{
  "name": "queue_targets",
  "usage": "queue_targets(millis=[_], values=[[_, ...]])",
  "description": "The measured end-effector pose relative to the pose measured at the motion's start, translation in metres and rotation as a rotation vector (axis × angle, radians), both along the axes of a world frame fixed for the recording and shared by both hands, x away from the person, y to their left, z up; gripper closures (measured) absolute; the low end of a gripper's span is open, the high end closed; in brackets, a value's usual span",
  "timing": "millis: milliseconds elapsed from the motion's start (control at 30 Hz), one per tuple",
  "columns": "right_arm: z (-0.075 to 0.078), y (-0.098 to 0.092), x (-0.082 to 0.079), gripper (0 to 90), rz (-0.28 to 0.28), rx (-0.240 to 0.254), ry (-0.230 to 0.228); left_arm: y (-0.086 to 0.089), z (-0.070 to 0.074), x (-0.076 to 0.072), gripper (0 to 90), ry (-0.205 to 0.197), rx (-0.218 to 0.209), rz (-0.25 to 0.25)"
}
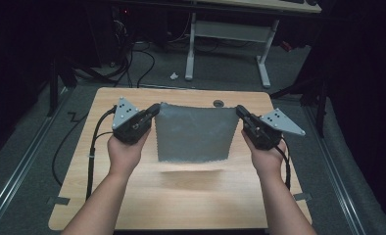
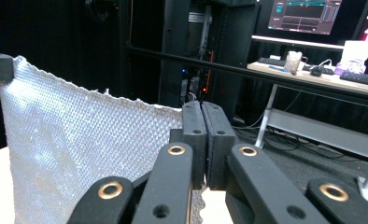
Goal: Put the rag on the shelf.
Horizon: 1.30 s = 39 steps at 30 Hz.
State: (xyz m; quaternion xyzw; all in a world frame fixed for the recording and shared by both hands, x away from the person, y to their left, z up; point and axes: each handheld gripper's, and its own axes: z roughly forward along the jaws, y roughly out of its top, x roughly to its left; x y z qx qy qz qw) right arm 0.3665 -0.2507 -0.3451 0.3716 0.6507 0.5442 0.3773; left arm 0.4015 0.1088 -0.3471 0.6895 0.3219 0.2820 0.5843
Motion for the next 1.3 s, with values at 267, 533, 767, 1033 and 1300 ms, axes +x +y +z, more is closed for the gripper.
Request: queue_targets(millis=[267, 533, 767, 1033, 1300], values=[[0.008, 0.003, 0.033, 89.7, -0.016, 0.010, 0.013, -0.002, 0.010, 0.031, 89.4, -0.008, 0.021, 0.043], [0.005, 0.003, 0.064, 89.7, -0.027, 0.023, 0.039, -0.009, 0.010, 0.060, 89.4, 0.016, 0.014, 0.079], [-0.011, 0.001, 0.098, 89.7, -0.070, -0.008, 0.111, -0.017, -0.008, 0.085, 89.4, 0.102, 0.076, 0.078], [-0.031, 0.005, 0.114, 89.7, -0.068, -0.077, 0.171, -0.017, -0.042, 0.093, 89.4, 0.203, 0.135, 0.053], [-0.053, 0.007, 0.111, 89.6, -0.047, -0.115, 0.213, -0.011, -0.065, 0.085, 89.4, 0.265, 0.105, 0.008]])
